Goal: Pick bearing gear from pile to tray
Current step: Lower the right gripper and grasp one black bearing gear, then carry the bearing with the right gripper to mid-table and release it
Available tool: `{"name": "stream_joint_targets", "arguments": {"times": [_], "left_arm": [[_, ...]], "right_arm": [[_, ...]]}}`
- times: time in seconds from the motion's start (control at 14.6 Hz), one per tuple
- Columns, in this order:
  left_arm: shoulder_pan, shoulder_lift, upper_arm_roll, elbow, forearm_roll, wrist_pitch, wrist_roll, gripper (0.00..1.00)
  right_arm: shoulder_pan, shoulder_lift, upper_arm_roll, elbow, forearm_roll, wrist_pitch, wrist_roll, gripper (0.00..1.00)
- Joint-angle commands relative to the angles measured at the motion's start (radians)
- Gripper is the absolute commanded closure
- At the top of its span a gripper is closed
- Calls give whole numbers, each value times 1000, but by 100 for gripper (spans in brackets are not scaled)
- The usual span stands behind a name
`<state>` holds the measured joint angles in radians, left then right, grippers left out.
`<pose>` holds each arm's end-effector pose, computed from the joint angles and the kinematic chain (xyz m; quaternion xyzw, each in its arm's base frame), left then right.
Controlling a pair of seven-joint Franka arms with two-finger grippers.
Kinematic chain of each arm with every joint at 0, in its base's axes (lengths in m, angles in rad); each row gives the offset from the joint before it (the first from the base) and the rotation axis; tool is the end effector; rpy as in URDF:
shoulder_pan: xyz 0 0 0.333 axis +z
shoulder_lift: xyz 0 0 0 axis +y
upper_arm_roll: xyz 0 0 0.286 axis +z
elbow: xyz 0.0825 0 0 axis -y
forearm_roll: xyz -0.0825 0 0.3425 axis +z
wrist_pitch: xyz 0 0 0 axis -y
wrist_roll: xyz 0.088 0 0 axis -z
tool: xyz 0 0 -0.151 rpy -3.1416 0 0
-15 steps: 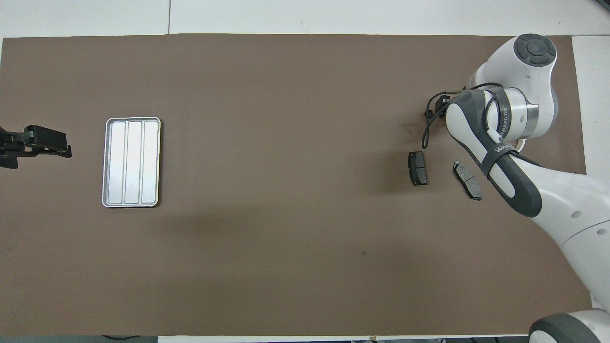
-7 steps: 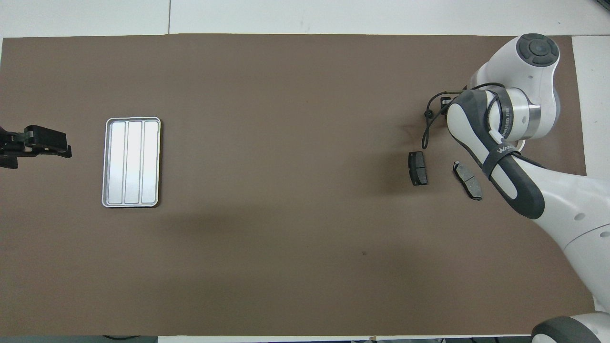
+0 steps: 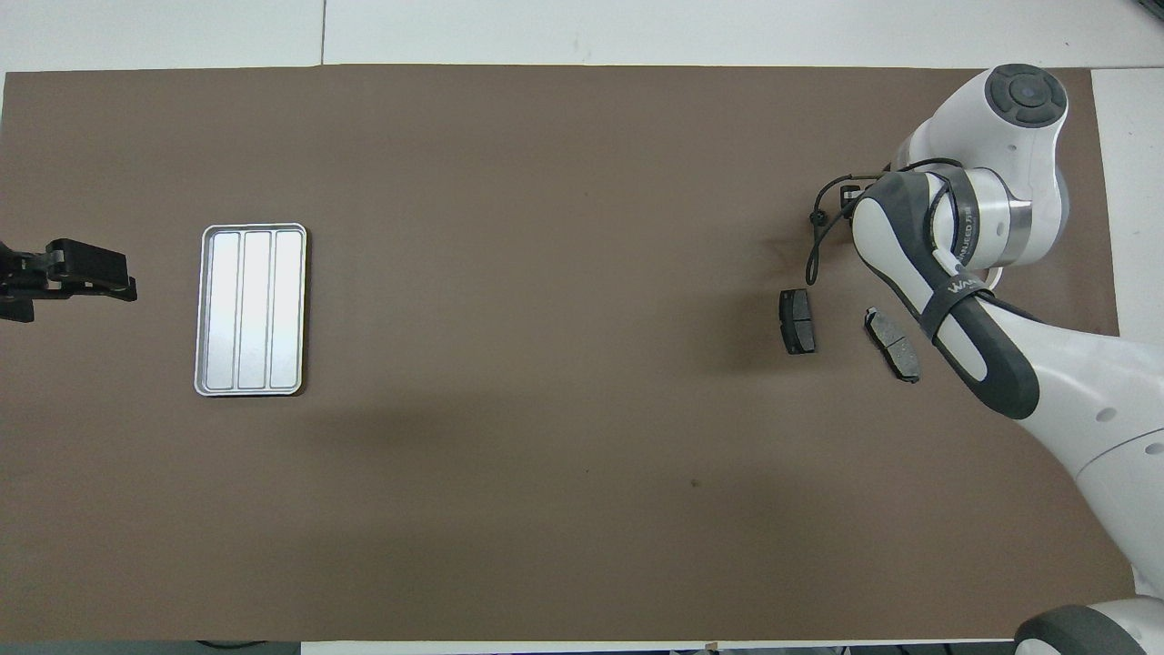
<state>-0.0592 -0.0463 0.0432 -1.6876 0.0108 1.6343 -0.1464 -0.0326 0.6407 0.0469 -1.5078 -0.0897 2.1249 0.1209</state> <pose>0.5036 -0.0061 0.5291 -0.9979 -0.0648 0.0032 0.0047 0.6537 -0.0015 0.2425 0.9991 -0.0337 -0.0097 0.0245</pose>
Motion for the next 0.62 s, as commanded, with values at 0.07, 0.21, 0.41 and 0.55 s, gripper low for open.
{"name": "stream_joint_targets", "arguments": {"times": [0.07,0.21,0.41,0.55], "left_arm": [[2,-30,0,-32,-12,1,4,0],[2,-32,1,-32,-12,1,4,0],[2,-32,0,-32,-12,1,4,0],[2,-32,0,-32,-12,1,4,0]], "right_arm": [[25,-16,5,24,-4,-23,-18,92],[55,-22,5,78,-1,-118,-6,93],[95,-42,7,126,2,-190,93,93],[138,-62,7,130,5,-213,198,93]]}}
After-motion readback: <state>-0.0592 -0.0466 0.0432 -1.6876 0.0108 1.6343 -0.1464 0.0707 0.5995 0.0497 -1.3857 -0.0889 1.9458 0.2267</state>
